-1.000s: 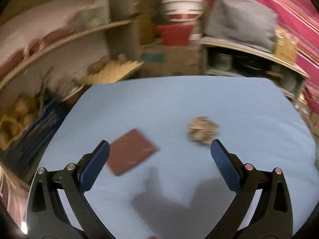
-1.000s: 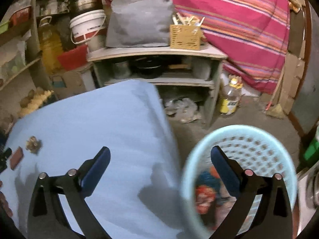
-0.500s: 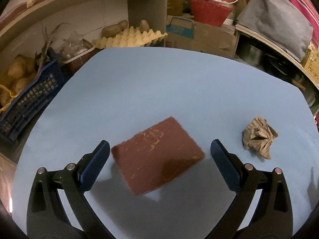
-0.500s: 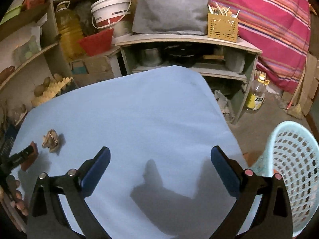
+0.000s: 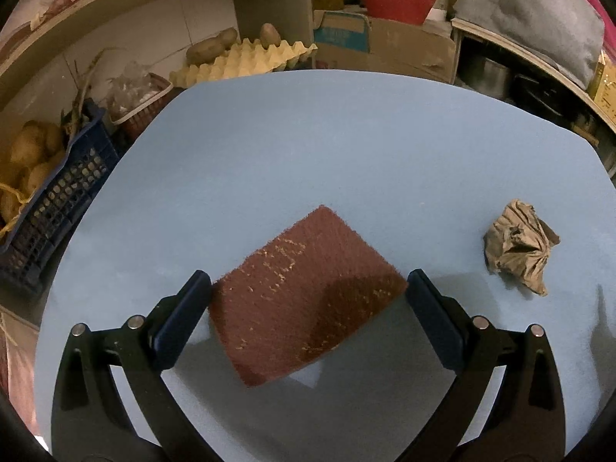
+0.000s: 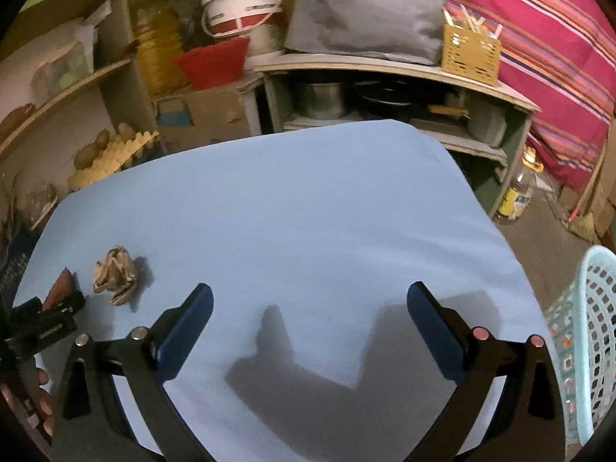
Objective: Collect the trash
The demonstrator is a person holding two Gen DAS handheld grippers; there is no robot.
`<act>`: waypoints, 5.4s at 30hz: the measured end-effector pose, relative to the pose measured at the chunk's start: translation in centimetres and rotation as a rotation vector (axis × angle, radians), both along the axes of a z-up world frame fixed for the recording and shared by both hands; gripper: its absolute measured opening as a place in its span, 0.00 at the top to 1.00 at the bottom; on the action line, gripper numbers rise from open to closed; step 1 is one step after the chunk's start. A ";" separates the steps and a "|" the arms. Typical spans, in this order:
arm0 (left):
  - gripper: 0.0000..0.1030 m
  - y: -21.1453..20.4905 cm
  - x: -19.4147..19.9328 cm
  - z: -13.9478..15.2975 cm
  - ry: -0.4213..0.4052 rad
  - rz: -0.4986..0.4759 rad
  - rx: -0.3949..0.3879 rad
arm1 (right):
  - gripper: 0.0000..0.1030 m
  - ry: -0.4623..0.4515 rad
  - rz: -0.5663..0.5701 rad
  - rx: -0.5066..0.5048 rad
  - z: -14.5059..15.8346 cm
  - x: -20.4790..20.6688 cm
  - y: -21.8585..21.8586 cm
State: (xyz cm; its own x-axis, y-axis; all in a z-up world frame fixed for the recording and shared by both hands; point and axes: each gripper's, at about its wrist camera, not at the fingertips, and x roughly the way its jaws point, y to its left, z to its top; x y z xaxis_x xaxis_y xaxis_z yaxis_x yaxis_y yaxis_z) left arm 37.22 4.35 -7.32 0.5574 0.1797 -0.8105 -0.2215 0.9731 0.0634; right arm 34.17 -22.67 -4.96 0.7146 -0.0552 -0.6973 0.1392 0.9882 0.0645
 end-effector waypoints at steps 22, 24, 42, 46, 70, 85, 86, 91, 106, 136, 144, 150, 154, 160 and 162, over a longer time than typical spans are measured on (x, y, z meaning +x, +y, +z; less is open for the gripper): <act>0.07 6.0 -2.9 2.3 -0.071 -0.063 -0.032 | 0.05 0.025 0.104 -0.017 -1.1 1.6 7.0; 0.05 6.3 -3.3 2.8 -0.087 -0.063 -0.041 | 0.05 0.024 0.101 -0.011 -1.2 1.6 6.8; 0.17 3.5 -3.7 2.8 -0.155 -0.201 0.079 | 0.05 0.033 0.104 0.026 -1.4 1.8 6.4; 0.49 2.8 -3.6 2.8 -0.144 -0.251 0.039 | 0.05 0.035 0.099 0.031 -1.5 1.7 6.4; 0.87 7.0 -3.3 4.8 -0.186 -0.147 -0.017 | 0.05 0.073 0.210 -0.089 -1.6 3.8 13.7; 0.87 3.7 -4.2 6.3 -0.189 -0.216 -0.019 | 0.57 0.049 0.298 0.027 -0.1 2.0 10.1; 0.87 3.3 -4.4 6.5 -0.191 -0.228 -0.026 | 0.57 0.034 0.284 0.027 0.5 1.2 8.9; 0.87 -0.1 -5.3 6.5 -0.183 -0.285 -0.025 | 0.57 0.002 0.176 0.019 2.7 -2.8 0.5; 0.87 -17.8 -9.2 8.6 -0.242 -0.488 -0.052 | 0.57 -0.053 -0.098 0.088 4.8 -11.7 -20.5; 0.59 -47.6 -16.0 9.3 -0.226 -0.856 -0.187 | 0.57 -0.071 -0.295 0.167 2.3 -20.1 -36.9; 0.12 -44.7 -16.0 10.4 -0.293 -0.777 -0.156 | 0.56 -0.062 -0.276 0.156 1.9 -19.6 -36.3; 0.06 -40.5 -16.5 10.8 -0.356 -0.691 -0.105 | 0.56 -0.044 -0.245 0.116 1.6 -18.1 -34.4; 0.05 -38.1 -16.7 11.3 -0.370 -0.655 -0.109 | 0.52 -0.047 -0.232 0.063 1.8 -17.2 -32.7; 0.05 -34.2 -18.0 12.1 -0.396 -0.609 -0.079 | 0.28 -0.063 -0.234 0.012 2.5 -17.1 -31.2; 0.05 -32.5 -18.9 12.3 -0.404 -0.594 -0.069 | 0.25 -0.065 -0.230 -0.001 2.7 -17.4 -30.8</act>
